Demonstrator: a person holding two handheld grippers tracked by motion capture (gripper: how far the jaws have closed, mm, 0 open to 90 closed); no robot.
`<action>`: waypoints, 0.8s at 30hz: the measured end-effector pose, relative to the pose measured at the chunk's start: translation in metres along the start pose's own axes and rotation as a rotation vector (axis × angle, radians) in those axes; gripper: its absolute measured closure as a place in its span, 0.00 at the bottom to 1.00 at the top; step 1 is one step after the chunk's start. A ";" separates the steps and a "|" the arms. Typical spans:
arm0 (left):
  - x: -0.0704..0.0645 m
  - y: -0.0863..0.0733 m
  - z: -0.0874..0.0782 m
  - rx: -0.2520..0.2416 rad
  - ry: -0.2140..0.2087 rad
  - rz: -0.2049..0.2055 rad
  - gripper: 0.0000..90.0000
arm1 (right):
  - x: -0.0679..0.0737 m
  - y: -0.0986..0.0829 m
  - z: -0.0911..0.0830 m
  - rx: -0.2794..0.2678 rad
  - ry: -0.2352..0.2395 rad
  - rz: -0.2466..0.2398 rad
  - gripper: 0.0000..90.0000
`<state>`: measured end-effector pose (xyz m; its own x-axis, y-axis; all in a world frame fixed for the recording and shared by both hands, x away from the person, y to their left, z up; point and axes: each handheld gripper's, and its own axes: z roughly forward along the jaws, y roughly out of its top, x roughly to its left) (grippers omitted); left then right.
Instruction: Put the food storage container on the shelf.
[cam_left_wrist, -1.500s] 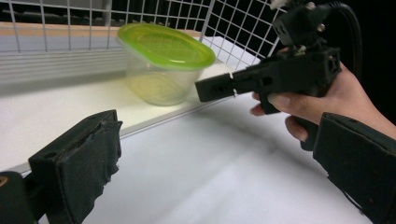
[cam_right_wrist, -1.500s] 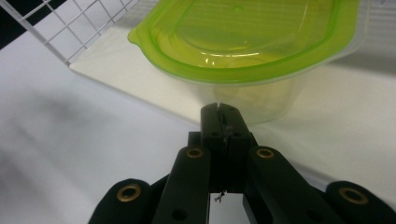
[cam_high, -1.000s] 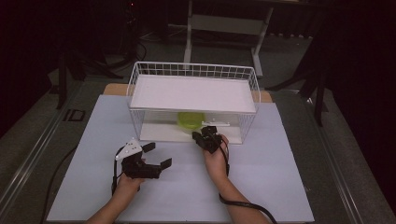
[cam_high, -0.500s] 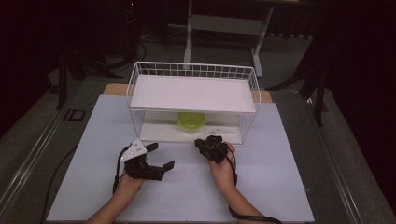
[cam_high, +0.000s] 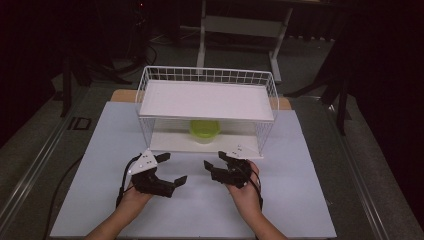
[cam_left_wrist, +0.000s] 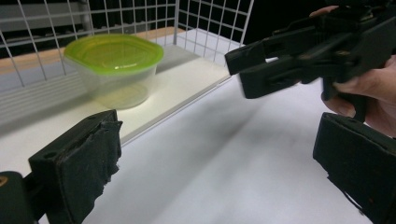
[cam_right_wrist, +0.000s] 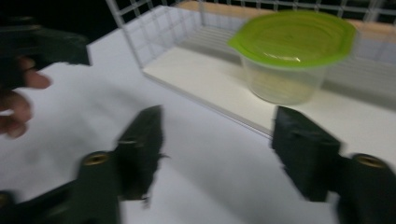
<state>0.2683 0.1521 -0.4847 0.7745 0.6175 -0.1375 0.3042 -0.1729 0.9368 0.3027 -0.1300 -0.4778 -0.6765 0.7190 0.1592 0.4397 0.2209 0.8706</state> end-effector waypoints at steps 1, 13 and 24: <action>0.000 0.000 -0.002 0.002 0.000 0.000 0.02 | 0.001 0.000 -0.002 -0.004 0.004 -0.009 0.31; 0.008 -0.008 -0.030 0.009 0.014 -0.051 0.02 | 0.002 -0.005 -0.025 -0.037 0.049 -0.016 0.18; 0.010 -0.018 -0.053 0.009 0.025 -0.069 0.02 | -0.009 -0.017 -0.054 -0.048 0.034 -0.017 0.18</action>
<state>0.2414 0.2022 -0.4864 0.7376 0.6471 -0.1931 0.3611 -0.1363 0.9225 0.2694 -0.1759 -0.4685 -0.7037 0.6924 0.1596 0.3998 0.2001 0.8945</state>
